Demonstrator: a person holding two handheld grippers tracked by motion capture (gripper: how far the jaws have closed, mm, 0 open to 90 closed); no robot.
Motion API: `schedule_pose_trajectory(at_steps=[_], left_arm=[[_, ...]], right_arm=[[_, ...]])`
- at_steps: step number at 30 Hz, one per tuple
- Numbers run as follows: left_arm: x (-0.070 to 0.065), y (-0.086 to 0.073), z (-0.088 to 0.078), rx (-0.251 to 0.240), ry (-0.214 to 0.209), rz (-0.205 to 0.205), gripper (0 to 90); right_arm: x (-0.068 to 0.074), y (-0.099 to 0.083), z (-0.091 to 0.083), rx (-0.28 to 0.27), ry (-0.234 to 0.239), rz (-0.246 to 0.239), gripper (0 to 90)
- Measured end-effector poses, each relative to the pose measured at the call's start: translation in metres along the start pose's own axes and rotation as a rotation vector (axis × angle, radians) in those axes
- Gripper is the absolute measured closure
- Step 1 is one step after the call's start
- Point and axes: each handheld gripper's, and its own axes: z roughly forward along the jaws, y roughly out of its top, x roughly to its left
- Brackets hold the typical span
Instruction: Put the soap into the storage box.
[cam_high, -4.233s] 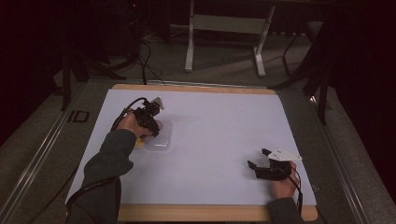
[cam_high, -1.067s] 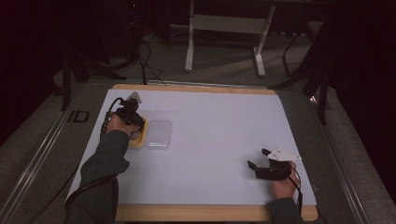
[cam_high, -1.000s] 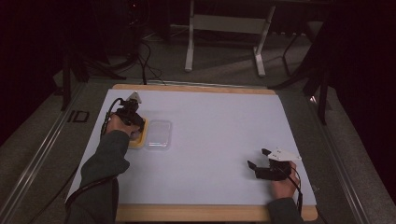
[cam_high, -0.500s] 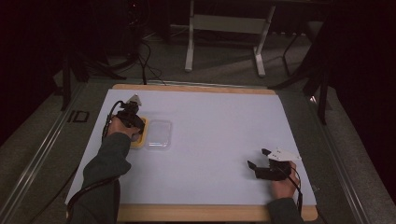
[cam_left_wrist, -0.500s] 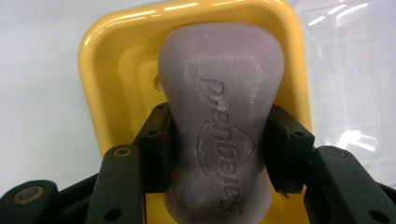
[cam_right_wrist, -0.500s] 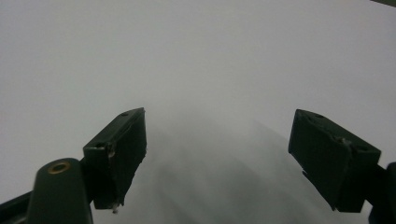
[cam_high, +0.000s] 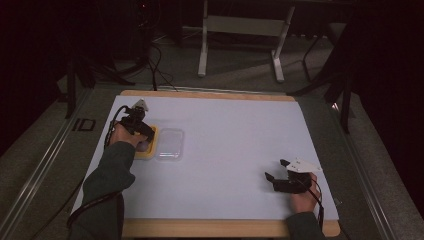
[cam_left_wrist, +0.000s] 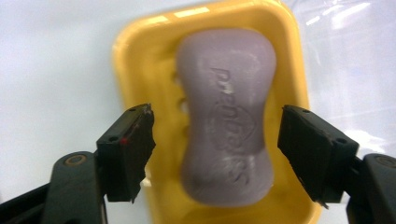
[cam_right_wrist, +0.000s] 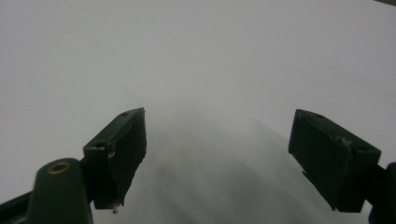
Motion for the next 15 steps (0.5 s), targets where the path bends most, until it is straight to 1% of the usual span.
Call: schedule_pose_trajectory(at_steps=[2, 3, 6, 7, 8, 10, 14, 15], left_arm=[[0.0, -0.001, -0.007, -0.027, -0.006, 0.001, 26.0], [-0.001, -0.002, -0.01, -0.042, 0.0, 0.009, 25.8], [-0.006, -0.004, -0.018, -0.079, -0.023, 0.051, 23.5], [-0.008, -0.005, -0.02, -0.086, -0.025, 0.065, 22.5], [-0.012, -0.008, -0.023, -0.111, -0.036, 0.083, 22.1], [-0.016, -0.011, -0.025, -0.132, -0.053, 0.104, 21.7], [-0.029, -0.021, -0.029, -0.205, -0.094, 0.141, 21.7], [-0.034, -0.026, -0.029, -0.229, -0.106, 0.163, 21.7]], right_arm=[[0.0, 0.0, 0.0, 0.001, 0.0, 0.001, 18.8], [0.0, 0.0, 0.0, 0.002, -0.001, 0.0, 18.8], [0.0, 0.0, 0.0, 0.003, -0.001, -0.002, 18.8], [0.0, 0.0, 0.0, 0.003, -0.001, -0.002, 18.9], [0.0, 0.0, 0.0, 0.004, 0.0, -0.002, 18.8], [0.0, 0.0, 0.001, 0.005, 0.001, -0.003, 18.9], [0.0, 0.0, 0.001, 0.007, 0.002, 0.001, 18.8], [0.0, 0.0, 0.001, 0.01, 0.003, 0.002, 18.8]])
